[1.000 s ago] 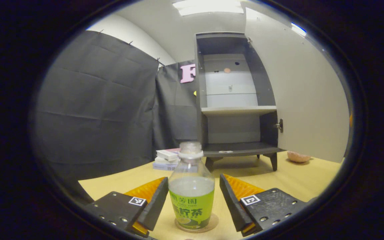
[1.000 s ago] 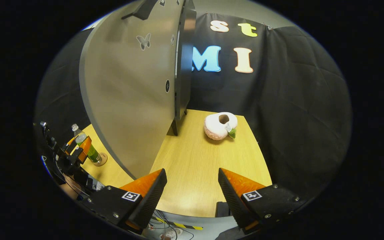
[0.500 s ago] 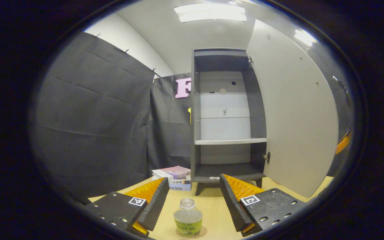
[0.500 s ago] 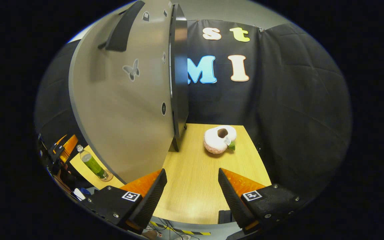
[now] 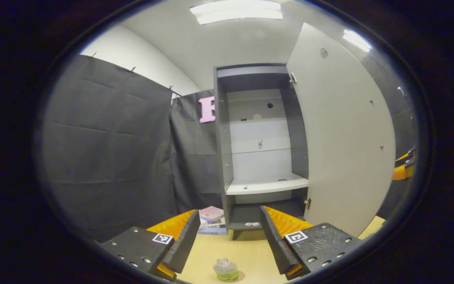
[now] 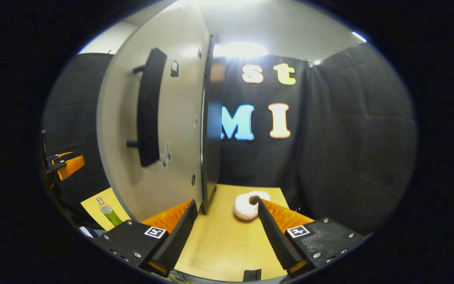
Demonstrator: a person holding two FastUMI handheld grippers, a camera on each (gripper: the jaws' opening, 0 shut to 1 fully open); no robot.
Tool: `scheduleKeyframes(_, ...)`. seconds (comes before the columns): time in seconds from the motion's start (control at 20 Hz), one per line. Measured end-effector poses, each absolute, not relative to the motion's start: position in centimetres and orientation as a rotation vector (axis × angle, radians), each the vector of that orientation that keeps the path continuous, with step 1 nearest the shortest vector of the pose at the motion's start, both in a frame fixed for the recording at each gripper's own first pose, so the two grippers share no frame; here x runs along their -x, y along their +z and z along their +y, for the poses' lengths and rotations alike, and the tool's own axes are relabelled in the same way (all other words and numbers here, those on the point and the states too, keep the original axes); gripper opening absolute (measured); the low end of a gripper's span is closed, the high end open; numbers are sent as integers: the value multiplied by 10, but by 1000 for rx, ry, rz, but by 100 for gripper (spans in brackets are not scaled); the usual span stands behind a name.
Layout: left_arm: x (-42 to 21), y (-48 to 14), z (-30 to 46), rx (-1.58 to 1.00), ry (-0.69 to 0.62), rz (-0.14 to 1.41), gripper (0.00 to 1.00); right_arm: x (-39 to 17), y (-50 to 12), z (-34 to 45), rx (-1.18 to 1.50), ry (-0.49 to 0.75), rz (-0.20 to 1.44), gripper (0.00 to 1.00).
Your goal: Open the cabinet door with the right hand, grasp the bottle in the cabinet with the left hand and place it on the coaster, then close the cabinet door with the right hand.
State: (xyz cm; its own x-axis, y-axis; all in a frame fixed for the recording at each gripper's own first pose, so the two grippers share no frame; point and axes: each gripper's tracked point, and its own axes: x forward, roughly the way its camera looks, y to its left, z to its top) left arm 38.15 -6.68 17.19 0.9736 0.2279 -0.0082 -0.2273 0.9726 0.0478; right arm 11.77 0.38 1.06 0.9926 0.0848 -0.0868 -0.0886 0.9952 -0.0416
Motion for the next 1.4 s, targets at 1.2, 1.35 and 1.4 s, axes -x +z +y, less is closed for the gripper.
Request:
scheduleKeyframes(1.2, -375, 233, -77, 79, 143, 54, 90, -106, 100, 100, -49, 348, -25, 92)
scheduleKeyframes(1.35, -377, 230, -71, 75, 180, 59, 90, -112, 104, 127, -59, 388, -27, 92)
scheduleKeyframes(1.4, -377, 229, -68, 68, 191, 61, 89, -114, 103, 136, -66, 399, -25, 92)
